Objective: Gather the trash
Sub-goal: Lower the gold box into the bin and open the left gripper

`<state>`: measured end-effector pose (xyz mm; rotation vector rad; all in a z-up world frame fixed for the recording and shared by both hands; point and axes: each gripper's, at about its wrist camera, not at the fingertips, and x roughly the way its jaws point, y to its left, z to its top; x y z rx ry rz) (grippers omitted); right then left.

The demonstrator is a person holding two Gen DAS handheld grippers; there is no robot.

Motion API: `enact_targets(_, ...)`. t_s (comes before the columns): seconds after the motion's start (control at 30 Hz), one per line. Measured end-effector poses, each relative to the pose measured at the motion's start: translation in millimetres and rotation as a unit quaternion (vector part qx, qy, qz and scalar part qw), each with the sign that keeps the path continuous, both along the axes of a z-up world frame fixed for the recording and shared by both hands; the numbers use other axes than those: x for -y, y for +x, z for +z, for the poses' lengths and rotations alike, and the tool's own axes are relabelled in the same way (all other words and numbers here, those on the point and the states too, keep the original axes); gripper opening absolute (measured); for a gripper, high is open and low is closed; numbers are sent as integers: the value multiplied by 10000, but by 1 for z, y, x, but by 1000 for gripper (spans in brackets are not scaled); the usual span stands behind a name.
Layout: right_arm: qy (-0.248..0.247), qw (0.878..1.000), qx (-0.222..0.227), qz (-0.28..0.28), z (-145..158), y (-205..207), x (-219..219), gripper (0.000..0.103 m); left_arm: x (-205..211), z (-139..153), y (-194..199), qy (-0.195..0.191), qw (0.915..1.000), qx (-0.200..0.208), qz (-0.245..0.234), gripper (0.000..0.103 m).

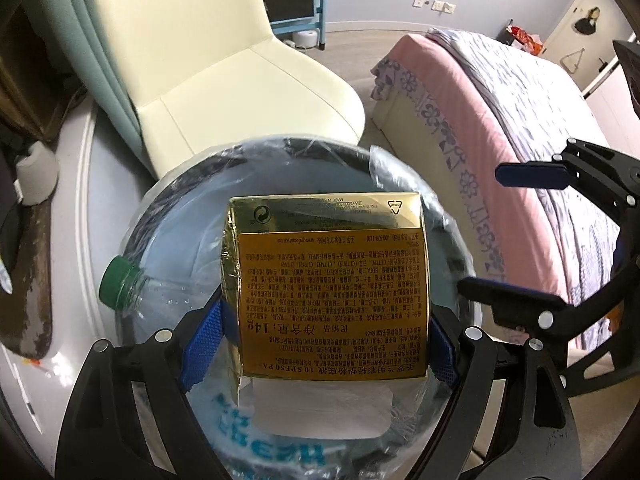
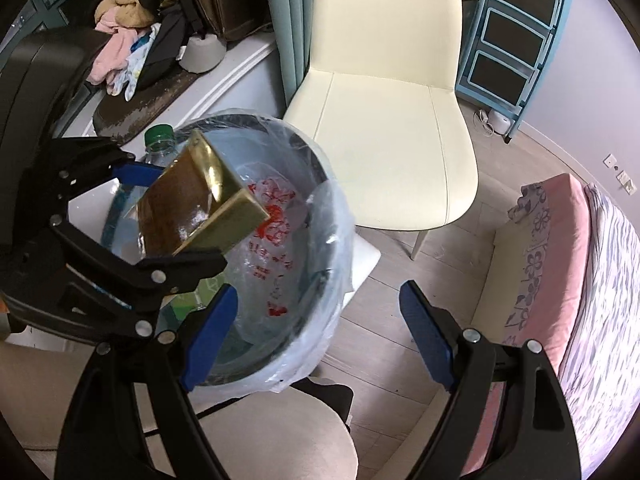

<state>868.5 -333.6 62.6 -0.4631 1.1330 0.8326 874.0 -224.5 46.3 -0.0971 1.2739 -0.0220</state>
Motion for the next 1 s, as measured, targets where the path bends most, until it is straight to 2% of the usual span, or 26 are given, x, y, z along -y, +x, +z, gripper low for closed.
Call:
enact_targets(0.13,-22,9999,-43,-110,-2,11,2,80,1,-7,19,25,10000,-53,-61,83)
enact_targets(0.3,-59,9999,-29,-119,-2,16,1,80,2,-11,24,-32,9997,-193,-170,84)
enact_targets(0.43,-33,9998,-14,-188,0,15,-1,80,-1,-10,18,32,9996,-185,-220,87)
enact_targets(0.6,102,9996,77,-251,8,11,-4,80,-14,-4,9,-157,9996,-220,-44,90)
enact_targets(0.73,191,9989,181,-378,16,9,-6,80,-19,3,0,-182,9995,-226,-101,92)
enact_targets(1.0,577,9940,592,-718,42,-7,-2,80,-28,24,-16,-465,9989,80,-55,96)
